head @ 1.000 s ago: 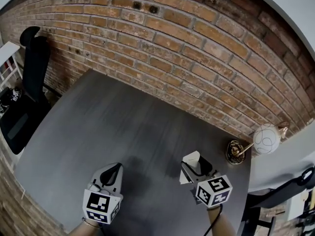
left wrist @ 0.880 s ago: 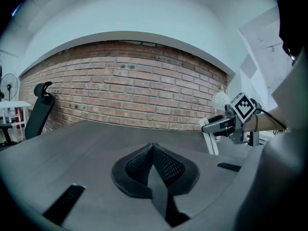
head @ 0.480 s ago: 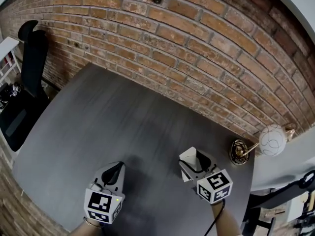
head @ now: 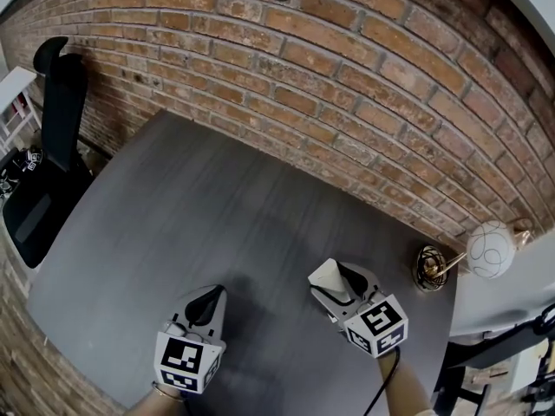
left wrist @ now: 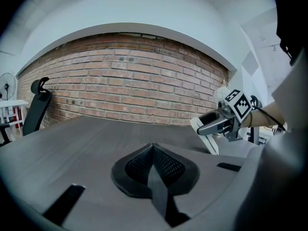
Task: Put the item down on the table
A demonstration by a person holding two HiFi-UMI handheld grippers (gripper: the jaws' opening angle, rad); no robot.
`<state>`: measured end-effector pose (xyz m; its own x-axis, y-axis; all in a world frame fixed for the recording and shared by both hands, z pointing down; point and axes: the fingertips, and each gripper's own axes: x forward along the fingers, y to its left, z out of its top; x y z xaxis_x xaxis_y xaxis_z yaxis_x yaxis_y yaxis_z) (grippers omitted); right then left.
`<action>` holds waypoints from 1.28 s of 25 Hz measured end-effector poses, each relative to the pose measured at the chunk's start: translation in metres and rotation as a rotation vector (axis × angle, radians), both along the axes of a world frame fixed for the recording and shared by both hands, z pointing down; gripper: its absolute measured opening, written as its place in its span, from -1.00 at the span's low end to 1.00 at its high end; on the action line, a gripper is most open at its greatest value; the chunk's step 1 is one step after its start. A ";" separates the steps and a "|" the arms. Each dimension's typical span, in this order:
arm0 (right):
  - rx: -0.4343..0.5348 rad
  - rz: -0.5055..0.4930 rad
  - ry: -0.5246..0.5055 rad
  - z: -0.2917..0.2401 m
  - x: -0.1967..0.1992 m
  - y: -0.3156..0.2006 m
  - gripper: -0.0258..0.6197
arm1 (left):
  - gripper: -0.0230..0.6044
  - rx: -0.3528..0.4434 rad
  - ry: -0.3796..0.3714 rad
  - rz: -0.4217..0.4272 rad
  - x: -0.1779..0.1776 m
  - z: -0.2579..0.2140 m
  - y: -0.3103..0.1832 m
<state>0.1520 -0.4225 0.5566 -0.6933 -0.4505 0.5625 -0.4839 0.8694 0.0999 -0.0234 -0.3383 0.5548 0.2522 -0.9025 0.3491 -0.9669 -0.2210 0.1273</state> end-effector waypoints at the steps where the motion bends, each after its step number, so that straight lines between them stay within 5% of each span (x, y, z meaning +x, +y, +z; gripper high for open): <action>1: -0.001 -0.007 0.003 0.001 -0.001 0.000 0.00 | -0.88 -0.002 0.000 -0.002 -0.001 0.001 0.000; 32: 0.029 -0.257 0.169 0.039 -0.050 0.032 -0.01 | -0.88 -0.042 -0.014 -0.092 -0.028 0.019 0.025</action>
